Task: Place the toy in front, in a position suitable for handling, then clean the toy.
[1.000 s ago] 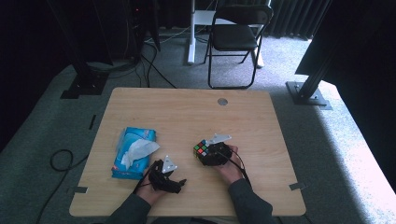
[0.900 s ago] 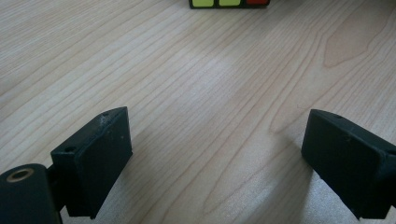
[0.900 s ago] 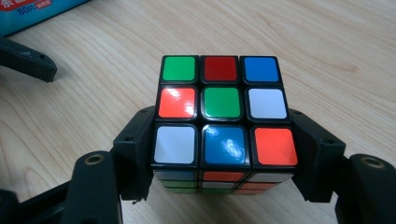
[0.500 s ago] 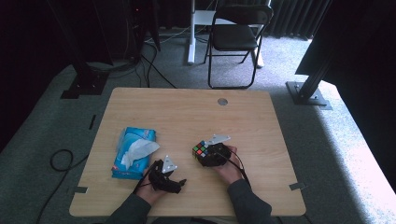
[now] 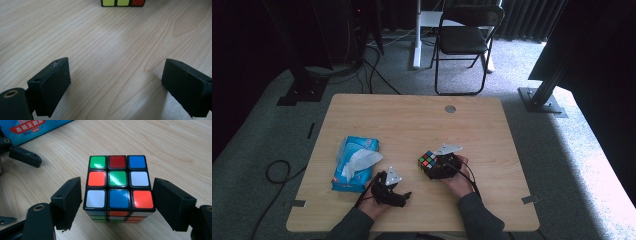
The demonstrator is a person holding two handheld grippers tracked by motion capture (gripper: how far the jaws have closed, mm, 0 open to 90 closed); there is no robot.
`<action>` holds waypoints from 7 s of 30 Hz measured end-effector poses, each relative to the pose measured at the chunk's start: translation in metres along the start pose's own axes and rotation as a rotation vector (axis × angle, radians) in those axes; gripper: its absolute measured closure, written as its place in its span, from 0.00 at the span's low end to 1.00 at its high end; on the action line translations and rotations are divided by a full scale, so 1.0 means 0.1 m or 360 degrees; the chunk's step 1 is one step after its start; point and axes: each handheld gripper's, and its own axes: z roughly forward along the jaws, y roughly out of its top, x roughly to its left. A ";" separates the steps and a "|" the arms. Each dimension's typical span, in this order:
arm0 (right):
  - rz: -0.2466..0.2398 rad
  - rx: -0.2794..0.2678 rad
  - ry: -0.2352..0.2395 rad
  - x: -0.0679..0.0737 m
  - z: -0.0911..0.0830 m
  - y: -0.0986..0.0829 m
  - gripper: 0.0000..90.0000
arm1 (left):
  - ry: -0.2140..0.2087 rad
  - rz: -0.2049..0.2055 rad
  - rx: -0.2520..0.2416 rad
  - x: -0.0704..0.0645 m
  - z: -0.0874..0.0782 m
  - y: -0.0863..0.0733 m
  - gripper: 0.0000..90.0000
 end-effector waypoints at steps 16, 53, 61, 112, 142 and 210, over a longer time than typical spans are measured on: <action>0.0005 -0.0031 0.0008 -0.06 -0.15 -0.01 0.34 | 0.0003 0.0002 0.0000 0.00 -0.01 0.00 0.10; 0.0101 -0.0107 -0.0067 -0.29 -0.54 -0.24 0.34 | -0.0113 -0.0135 -0.0086 0.03 -0.18 0.06 0.50; 0.0126 -0.0056 -0.0083 -0.33 -0.44 -0.34 0.35 | -0.0086 -0.0133 -0.0103 0.04 -0.22 0.07 0.47; 0.0145 0.0052 -0.0158 -0.34 -0.22 -0.51 0.34 | -0.0047 -0.0263 -0.0296 0.27 -0.79 0.17 0.49; 0.0111 0.0076 -0.0200 -0.32 -0.16 -0.57 0.32 | 0.0039 -0.0220 -0.0347 0.44 -1.00 0.20 0.52; 0.0093 0.0068 -0.0113 -0.36 -0.18 -0.59 0.29 | 0.0500 -0.0334 -0.0202 0.79 -1.11 -0.17 0.49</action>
